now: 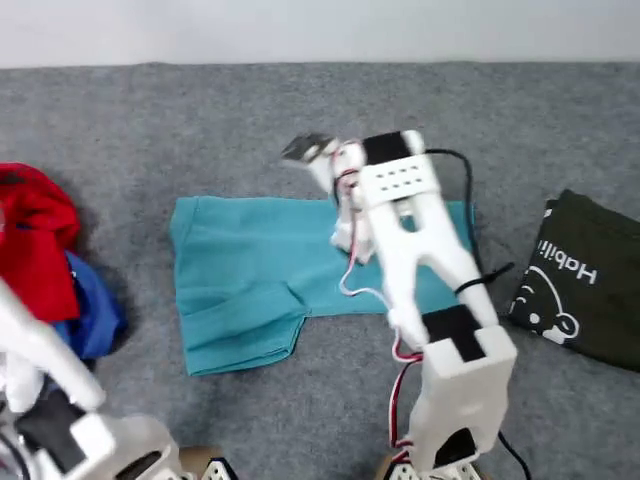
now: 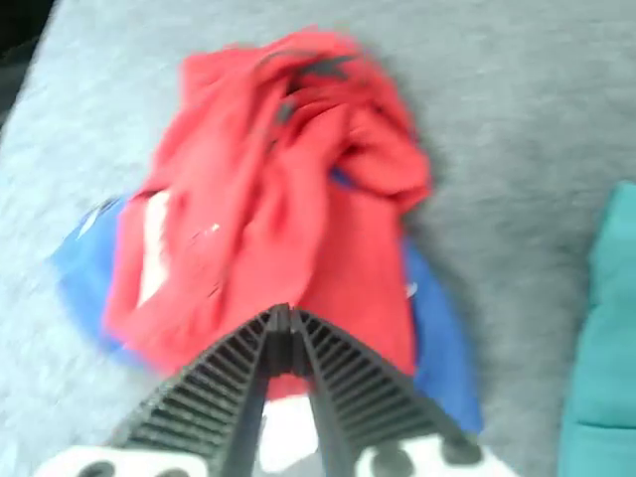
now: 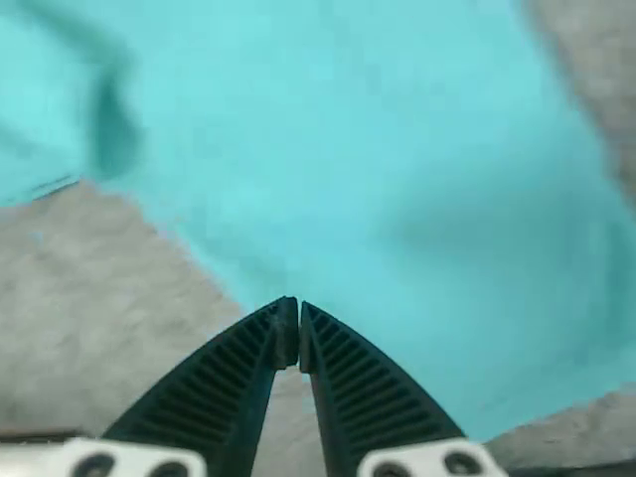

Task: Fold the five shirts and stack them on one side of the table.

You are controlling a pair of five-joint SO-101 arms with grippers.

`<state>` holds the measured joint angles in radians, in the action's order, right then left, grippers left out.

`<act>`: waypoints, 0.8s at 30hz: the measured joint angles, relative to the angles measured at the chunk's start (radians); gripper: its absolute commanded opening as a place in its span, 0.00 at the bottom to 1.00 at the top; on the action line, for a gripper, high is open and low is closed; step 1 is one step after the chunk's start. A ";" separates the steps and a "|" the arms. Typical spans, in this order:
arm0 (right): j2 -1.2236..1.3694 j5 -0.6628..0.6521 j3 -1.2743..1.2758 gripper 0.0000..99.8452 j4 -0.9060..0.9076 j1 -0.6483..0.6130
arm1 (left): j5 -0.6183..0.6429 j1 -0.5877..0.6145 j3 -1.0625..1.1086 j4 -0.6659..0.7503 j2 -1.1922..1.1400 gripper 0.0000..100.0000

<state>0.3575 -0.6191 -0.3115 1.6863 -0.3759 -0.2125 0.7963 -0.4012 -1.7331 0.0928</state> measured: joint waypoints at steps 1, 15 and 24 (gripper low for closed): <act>0.000 0.000 0.000 0.01 0.026 -0.028 | -0.008 0.025 0.023 0.000 0.029 0.01; 0.000 0.000 0.000 0.12 0.031 -0.379 | -0.098 0.155 0.267 -0.002 0.169 0.01; 0.054 0.000 0.000 0.17 -0.015 -0.381 | -0.101 0.157 0.267 -0.002 0.169 0.01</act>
<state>0.4112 -0.6191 -0.3115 1.6709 -0.7564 -0.3138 0.9528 -0.1343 -1.7346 0.2616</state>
